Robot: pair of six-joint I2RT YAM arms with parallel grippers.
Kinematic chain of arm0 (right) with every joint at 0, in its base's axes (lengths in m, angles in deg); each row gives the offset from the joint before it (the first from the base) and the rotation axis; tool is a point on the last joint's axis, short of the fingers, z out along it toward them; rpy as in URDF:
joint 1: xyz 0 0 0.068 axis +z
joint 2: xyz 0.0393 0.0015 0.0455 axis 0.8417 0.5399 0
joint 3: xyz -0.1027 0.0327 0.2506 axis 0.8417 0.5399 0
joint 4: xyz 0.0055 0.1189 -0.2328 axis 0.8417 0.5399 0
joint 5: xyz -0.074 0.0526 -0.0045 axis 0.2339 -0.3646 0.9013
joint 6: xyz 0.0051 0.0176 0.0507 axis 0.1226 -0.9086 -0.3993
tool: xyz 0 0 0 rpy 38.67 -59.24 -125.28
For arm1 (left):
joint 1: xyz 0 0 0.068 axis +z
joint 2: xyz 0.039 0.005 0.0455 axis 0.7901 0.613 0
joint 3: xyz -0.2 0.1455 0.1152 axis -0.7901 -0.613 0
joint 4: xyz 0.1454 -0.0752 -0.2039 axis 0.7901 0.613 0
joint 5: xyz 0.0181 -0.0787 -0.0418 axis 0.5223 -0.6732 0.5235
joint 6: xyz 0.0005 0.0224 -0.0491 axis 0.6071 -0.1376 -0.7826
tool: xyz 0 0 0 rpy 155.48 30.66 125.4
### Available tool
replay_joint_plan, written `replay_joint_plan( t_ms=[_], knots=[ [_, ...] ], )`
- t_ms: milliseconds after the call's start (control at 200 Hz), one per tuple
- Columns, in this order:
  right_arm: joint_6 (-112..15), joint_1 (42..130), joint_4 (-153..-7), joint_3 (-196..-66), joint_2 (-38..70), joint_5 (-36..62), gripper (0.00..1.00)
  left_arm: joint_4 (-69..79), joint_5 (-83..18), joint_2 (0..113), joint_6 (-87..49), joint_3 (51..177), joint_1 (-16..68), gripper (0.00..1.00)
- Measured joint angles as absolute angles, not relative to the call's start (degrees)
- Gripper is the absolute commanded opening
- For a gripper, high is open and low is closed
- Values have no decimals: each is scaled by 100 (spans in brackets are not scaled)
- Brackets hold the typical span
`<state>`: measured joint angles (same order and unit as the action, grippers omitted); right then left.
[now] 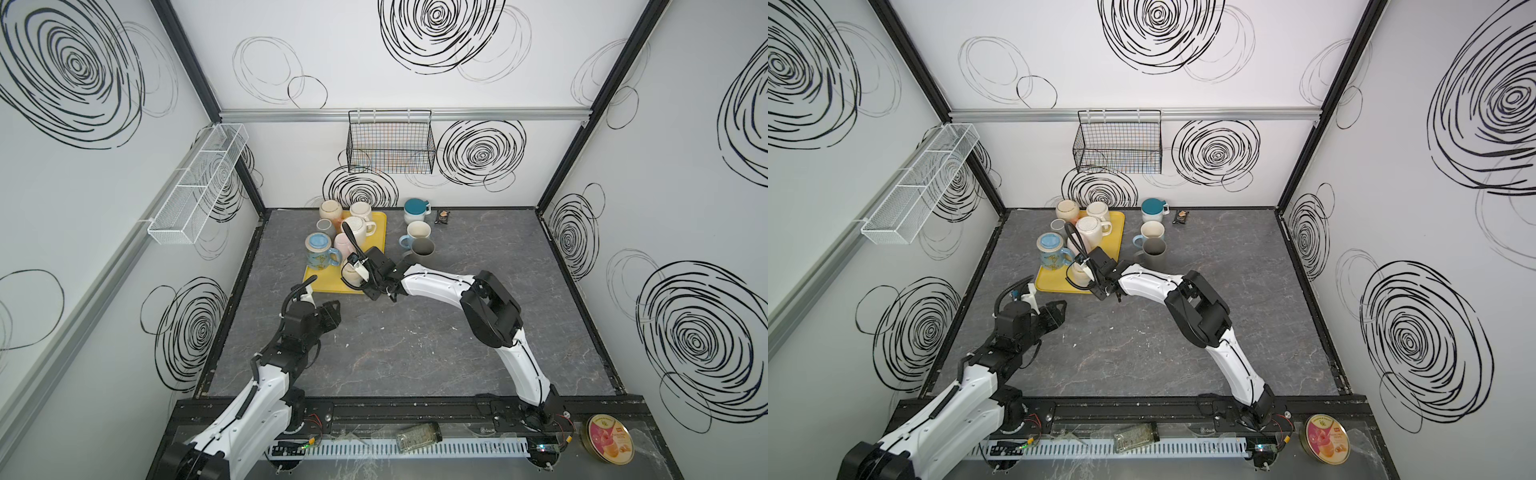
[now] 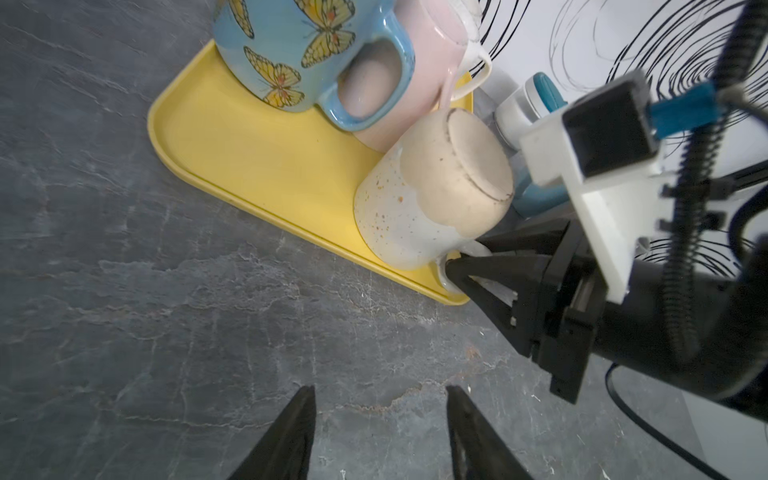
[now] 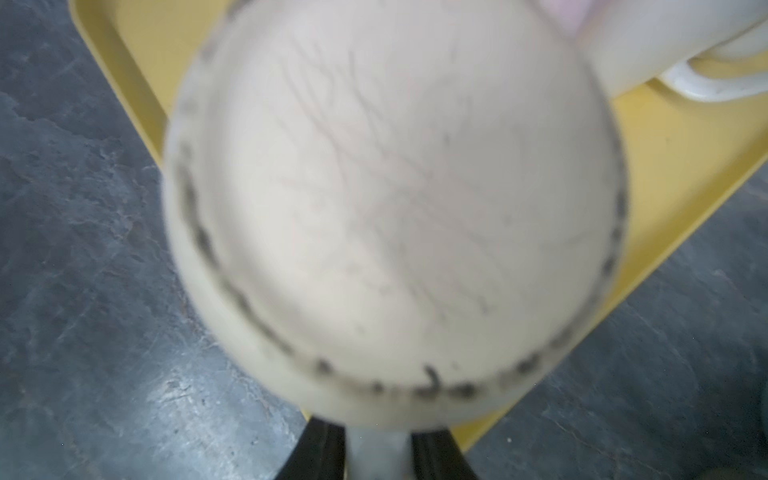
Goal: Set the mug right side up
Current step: 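Lower the right gripper onto the cream speckled mug and grasp it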
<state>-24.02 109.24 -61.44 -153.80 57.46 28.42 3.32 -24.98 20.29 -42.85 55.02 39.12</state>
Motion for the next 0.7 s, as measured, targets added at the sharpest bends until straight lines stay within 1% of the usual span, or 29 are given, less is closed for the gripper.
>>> replay_joint_plan(
  t_ms=[110, 190, 305, 475, 635, 700],
  knots=[
    [-2492, 10854, -6085, -15376, 5746, 2770, 43, 345, -2316, 2289, -4232, 5652, 3726, 54],
    [-2564, 10813, -6011, -15376, 5746, 2711, 45, 352, -2168, 2400, -4140, 5851, 3603, 55],
    [-2625, 10773, -5886, -15380, 5746, 2580, 45, 280, -2023, 2431, -4042, 6013, 3533, 55],
    [-2684, 10738, -5672, -15448, 5746, 2398, 43, 155, -1914, 2547, -3957, 6017, 3531, 55],
    [-2687, 10738, -5342, -15839, 5748, 2372, 42, 116, -1921, 2748, -3933, 6017, 3531, 55],
    [-2684, 10738, -5292, -15977, 5748, 2368, 36, 83, -1925, 2794, -3933, 6017, 3525, 55]
  ],
)
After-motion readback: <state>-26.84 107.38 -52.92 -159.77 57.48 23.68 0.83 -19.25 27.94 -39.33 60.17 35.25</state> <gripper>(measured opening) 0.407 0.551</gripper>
